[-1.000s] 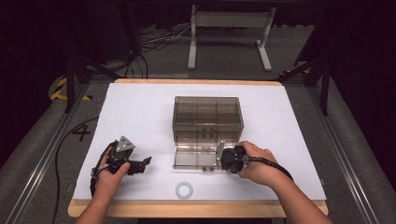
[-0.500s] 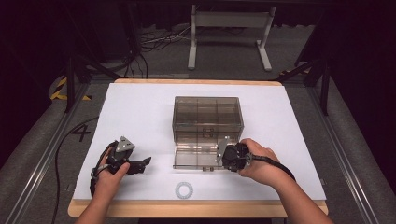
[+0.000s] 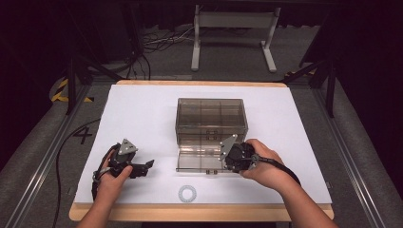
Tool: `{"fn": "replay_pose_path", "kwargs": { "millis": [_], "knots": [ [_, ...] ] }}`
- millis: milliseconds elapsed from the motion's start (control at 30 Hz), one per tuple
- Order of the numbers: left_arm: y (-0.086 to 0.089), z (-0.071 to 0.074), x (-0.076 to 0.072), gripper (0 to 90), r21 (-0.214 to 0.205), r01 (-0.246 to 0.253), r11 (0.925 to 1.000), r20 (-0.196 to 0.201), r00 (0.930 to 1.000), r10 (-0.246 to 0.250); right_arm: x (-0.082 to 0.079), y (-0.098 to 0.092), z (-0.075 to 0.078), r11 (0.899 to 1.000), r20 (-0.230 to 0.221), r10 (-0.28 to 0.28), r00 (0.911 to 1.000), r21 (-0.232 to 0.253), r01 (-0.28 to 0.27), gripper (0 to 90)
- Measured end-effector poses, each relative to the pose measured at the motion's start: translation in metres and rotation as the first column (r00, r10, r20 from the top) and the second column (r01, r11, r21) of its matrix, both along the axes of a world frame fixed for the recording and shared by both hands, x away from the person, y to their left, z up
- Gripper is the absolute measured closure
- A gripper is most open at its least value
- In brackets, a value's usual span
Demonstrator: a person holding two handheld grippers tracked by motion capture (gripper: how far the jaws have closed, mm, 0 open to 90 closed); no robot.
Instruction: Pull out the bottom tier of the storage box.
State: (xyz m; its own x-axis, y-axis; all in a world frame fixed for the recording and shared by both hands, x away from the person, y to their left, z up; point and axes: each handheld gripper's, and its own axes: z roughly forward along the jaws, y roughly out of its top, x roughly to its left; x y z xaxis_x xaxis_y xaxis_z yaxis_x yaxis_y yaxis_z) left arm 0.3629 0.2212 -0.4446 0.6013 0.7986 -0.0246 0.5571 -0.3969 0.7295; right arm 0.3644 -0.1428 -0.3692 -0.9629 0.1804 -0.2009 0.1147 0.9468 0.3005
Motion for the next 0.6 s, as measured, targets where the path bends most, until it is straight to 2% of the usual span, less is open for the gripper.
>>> {"fn": "replay_pose_path", "kwargs": {
  "millis": [67, 100, 133, 167, 233, 267, 500, 600],
  "knots": [
    [0.0, 0.0, 0.0, 16.1, 0.001, 0.0, 1.0, 0.0, 1.0, 0.0, -0.001, 0.001, 0.001, 1.0, -0.003, -0.008, 1.0, 0.012, 0.008, 76.1],
    [0.001, 0.0, 0.0, 16.2, 0.0, 0.0, 1.0, -0.001, 1.0, 0.0, -0.001, 0.002, 0.003, 0.998, -0.014, -0.03, 0.9994, 0.049, 0.031, 74.7],
    [0.001, 0.0, 0.0, 16.2, 0.0, 0.0, 1.0, -0.001, 1.0, 0.0, -0.001, 0.002, 0.003, 0.998, -0.014, -0.03, 0.9994, 0.049, 0.031, 74.7],
    [0.001, 0.0, 0.0, 16.2, -0.006, -0.003, 1.0, 0.003, 1.0, 0.003, -0.002, 0.003, 0.005, 0.995, -0.019, -0.051, 0.9985, 0.084, 0.052, 73.0],
    [0.001, 0.0, 0.0, 16.2, -0.006, -0.005, 1.0, 0.002, 1.0, 0.005, -0.002, 0.003, 0.005, 0.994, -0.022, -0.051, 0.9985, 0.094, 0.053, 72.5],
    [0.001, 0.0, 0.0, 16.2, -0.001, -0.002, 1.0, 0.001, 1.0, 0.002, -0.002, 0.004, 0.006, 0.991, -0.029, -0.061, 0.9977, 0.117, 0.064, 72.2],
    [0.001, 0.0, 0.001, 16.2, 0.0, -0.002, 1.0, 0.002, 1.0, 0.002, -0.004, 0.008, 0.009, 0.983, -0.041, -0.075, 0.9964, 0.163, 0.08, 70.7],
    [0.0, 0.0, 0.001, 16.1, -0.004, -0.002, 1.0, 0.002, 1.0, 0.002, -0.007, 0.011, 0.013, 0.975, -0.054, -0.091, 0.9943, 0.199, 0.1, 68.7]
  ]
}}
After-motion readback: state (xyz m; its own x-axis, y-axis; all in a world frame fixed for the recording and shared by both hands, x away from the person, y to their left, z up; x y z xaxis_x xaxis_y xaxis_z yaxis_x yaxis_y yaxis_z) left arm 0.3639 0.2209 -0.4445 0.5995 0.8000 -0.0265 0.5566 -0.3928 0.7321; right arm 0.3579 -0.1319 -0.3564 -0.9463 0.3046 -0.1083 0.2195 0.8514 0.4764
